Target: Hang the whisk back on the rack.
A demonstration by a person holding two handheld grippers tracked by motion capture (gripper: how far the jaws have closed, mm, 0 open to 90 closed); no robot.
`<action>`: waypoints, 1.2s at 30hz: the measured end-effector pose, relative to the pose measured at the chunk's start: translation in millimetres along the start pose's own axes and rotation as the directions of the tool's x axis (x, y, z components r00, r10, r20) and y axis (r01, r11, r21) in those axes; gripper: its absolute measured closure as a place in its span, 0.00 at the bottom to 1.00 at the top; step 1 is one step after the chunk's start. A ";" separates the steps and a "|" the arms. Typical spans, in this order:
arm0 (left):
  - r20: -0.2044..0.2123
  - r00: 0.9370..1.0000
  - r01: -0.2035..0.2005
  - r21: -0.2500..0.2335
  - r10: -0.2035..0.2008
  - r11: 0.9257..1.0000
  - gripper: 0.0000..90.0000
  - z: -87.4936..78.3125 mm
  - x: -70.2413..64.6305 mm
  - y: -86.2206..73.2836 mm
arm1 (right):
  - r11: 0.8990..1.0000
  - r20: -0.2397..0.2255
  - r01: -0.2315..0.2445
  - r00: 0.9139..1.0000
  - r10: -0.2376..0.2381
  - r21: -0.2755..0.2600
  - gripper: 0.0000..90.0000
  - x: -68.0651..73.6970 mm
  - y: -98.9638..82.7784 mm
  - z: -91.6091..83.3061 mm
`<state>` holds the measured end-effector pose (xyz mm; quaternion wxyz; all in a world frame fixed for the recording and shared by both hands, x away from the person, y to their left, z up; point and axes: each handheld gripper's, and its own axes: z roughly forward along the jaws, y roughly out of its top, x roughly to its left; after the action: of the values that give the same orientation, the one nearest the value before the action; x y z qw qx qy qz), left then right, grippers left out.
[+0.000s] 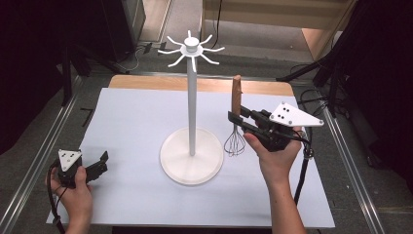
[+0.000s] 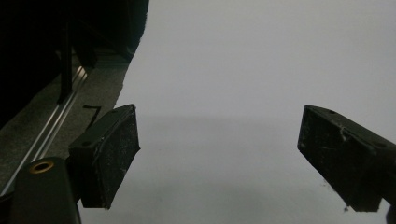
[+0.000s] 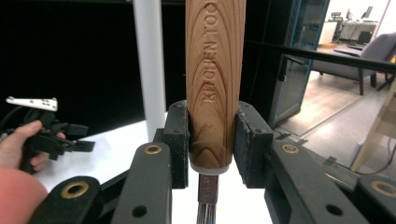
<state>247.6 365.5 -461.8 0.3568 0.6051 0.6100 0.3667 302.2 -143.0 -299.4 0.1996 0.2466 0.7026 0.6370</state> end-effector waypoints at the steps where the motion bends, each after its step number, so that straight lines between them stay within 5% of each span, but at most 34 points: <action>1: 0.000 1.000 0.000 0.000 0.000 1.000 0.15 0.0 0.0 0.0 | 1.000 -0.004 0.003 1.000 -0.003 -0.007 0.79 1.2 1.2 0.6; 23: -0.001 1.000 -0.001 0.002 0.001 1.000 0.15 0.0 0.0 0.1 | 0.995 -0.003 -0.005 1.000 0.005 -0.095 0.79 34.8 30.1 -1.0; 36: 0.002 1.000 0.002 0.005 -0.002 1.000 0.15 -0.1 0.5 0.2 | 0.995 -0.001 -0.014 1.000 0.014 -0.102 0.79 37.8 41.5 8.9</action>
<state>247.6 366.0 -461.6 0.3564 0.6059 0.6110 0.3642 281.1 -110.4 -257.9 0.2072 0.2407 0.6673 0.6737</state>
